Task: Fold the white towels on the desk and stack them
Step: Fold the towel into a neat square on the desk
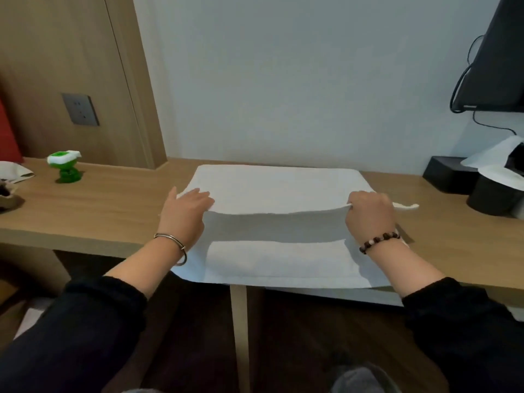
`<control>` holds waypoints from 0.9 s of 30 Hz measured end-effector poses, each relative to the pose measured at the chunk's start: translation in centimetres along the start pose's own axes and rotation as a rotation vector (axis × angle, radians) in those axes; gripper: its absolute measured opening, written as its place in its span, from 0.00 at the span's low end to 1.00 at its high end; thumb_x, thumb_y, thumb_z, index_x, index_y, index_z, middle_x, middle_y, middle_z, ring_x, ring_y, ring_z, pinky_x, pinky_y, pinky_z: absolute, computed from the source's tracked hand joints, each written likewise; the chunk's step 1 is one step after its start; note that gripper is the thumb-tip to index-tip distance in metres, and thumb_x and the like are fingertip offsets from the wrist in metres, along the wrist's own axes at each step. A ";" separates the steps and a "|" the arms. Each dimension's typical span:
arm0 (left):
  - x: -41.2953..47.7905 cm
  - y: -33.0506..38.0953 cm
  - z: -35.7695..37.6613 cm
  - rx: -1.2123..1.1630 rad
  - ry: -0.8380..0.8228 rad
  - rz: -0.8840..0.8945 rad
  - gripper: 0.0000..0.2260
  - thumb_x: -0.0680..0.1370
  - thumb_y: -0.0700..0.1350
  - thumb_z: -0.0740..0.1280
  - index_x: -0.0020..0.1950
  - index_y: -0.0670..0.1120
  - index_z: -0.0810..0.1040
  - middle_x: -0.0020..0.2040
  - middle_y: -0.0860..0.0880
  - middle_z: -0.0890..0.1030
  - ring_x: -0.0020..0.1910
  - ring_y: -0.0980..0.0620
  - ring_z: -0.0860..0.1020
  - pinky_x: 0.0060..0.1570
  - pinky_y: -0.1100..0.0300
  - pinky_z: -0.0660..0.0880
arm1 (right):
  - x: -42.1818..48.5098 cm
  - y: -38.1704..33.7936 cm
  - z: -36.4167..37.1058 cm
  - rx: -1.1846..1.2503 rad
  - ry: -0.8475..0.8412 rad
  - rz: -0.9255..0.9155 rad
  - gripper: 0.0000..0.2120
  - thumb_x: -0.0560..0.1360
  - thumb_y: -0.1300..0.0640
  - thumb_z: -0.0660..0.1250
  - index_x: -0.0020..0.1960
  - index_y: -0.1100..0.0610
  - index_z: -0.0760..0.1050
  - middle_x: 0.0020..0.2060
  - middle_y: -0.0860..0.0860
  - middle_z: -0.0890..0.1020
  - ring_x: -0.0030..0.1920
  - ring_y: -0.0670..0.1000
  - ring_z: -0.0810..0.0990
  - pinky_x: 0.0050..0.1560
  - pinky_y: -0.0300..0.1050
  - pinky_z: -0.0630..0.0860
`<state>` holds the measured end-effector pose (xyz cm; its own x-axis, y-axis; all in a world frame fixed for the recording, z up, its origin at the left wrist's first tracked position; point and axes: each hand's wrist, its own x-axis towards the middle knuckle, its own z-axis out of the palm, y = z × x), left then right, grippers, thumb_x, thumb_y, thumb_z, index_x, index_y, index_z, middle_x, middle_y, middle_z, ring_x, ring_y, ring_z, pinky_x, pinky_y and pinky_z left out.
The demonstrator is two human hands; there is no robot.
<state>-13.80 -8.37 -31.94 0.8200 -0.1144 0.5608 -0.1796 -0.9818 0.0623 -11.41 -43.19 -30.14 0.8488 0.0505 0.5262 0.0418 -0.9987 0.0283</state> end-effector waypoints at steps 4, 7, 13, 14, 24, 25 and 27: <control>-4.2 0.1 1.8 0.006 -0.270 -0.029 0.21 0.78 0.39 0.58 0.70 0.50 0.70 0.71 0.50 0.69 0.72 0.48 0.65 0.70 0.44 0.55 | -4.7 0.3 2.1 0.175 -0.304 -0.008 0.13 0.76 0.61 0.57 0.56 0.56 0.76 0.55 0.52 0.79 0.61 0.56 0.74 0.61 0.50 0.64; -3.9 -0.6 2.9 -0.035 -0.413 -0.102 0.22 0.81 0.46 0.52 0.76 0.56 0.59 0.77 0.55 0.57 0.76 0.52 0.54 0.73 0.48 0.50 | -5.1 0.6 3.0 0.246 -0.460 -0.001 0.23 0.80 0.55 0.51 0.74 0.51 0.60 0.75 0.50 0.60 0.75 0.50 0.56 0.73 0.55 0.49; 0.1 -1.4 4.6 -0.046 -0.568 -0.127 0.22 0.83 0.47 0.49 0.77 0.56 0.53 0.78 0.55 0.50 0.77 0.51 0.48 0.73 0.47 0.48 | -1.4 1.4 5.5 0.195 -0.586 -0.033 0.24 0.81 0.52 0.46 0.77 0.47 0.49 0.77 0.46 0.49 0.76 0.49 0.47 0.73 0.58 0.46; 0.8 -1.4 5.0 -0.044 -0.571 -0.132 0.21 0.83 0.48 0.49 0.77 0.56 0.53 0.78 0.55 0.50 0.77 0.51 0.48 0.73 0.47 0.48 | -0.6 1.3 6.0 0.183 -0.596 -0.033 0.24 0.81 0.52 0.45 0.77 0.47 0.49 0.77 0.46 0.49 0.76 0.49 0.47 0.73 0.58 0.46; 4.5 -0.7 6.0 -0.178 -0.297 -0.263 0.28 0.76 0.31 0.55 0.71 0.54 0.66 0.75 0.53 0.63 0.75 0.51 0.56 0.74 0.48 0.48 | 4.2 0.6 5.7 0.292 -0.480 0.104 0.29 0.77 0.69 0.51 0.74 0.48 0.61 0.75 0.48 0.60 0.74 0.50 0.58 0.75 0.54 0.41; 4.5 -0.7 5.8 -0.164 -0.229 -0.258 0.29 0.73 0.29 0.57 0.70 0.53 0.68 0.73 0.52 0.66 0.74 0.51 0.59 0.73 0.49 0.51 | 4.4 0.5 4.7 0.362 -0.342 0.140 0.30 0.75 0.71 0.52 0.73 0.50 0.65 0.74 0.49 0.63 0.73 0.51 0.61 0.75 0.53 0.40; 4.0 -0.9 5.7 -0.152 -0.172 -0.235 0.28 0.70 0.29 0.58 0.66 0.50 0.72 0.67 0.48 0.74 0.67 0.47 0.69 0.67 0.52 0.61 | 4.2 0.2 2.8 0.447 -0.101 0.176 0.31 0.73 0.74 0.53 0.71 0.53 0.68 0.73 0.50 0.65 0.72 0.51 0.64 0.74 0.52 0.41</control>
<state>-7.26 -8.82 -34.42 0.9262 0.0760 0.3692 -0.0426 -0.9521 0.3029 -6.40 -43.15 -30.32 0.9095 -0.0971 0.4043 0.0965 -0.8965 -0.4323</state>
